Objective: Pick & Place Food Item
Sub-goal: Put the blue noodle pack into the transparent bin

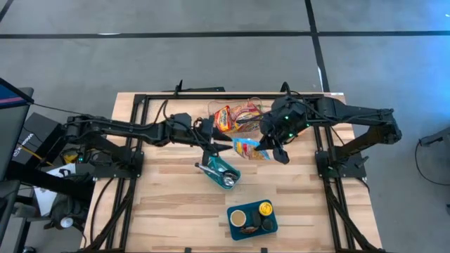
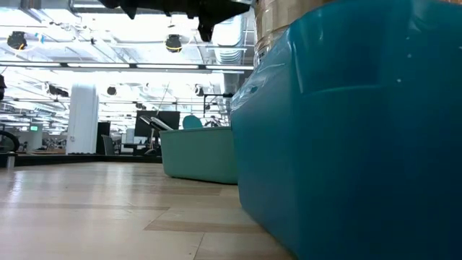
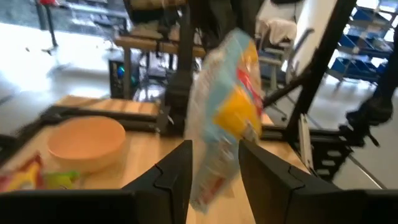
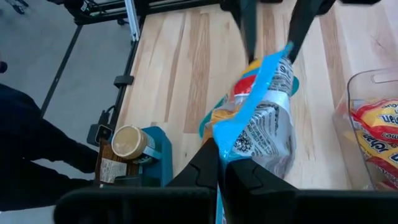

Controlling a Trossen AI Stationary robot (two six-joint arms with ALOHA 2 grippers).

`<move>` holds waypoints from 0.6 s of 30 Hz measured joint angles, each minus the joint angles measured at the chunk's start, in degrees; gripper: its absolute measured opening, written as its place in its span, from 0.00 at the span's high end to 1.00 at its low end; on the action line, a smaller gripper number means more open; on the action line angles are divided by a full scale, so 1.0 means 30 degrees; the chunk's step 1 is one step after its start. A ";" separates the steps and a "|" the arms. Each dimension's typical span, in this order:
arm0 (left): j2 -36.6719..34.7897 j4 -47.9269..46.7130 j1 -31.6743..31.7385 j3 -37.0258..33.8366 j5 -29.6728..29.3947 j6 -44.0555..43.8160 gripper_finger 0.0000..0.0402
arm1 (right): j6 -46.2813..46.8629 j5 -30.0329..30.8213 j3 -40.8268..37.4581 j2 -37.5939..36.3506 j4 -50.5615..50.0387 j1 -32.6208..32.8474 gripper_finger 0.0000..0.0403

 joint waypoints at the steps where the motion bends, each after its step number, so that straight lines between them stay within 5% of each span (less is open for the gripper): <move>1: 0.0073 -0.0108 0.0000 0.0000 0.0207 -0.0063 0.68 | 0.0000 0.0000 0.0000 0.0000 -0.0014 0.0039 1.00; 18: 0.1038 0.1851 0.0160 0.0000 0.0404 -0.1724 0.38 | 0.0000 0.0007 0.0000 0.0000 -0.0014 0.0247 1.00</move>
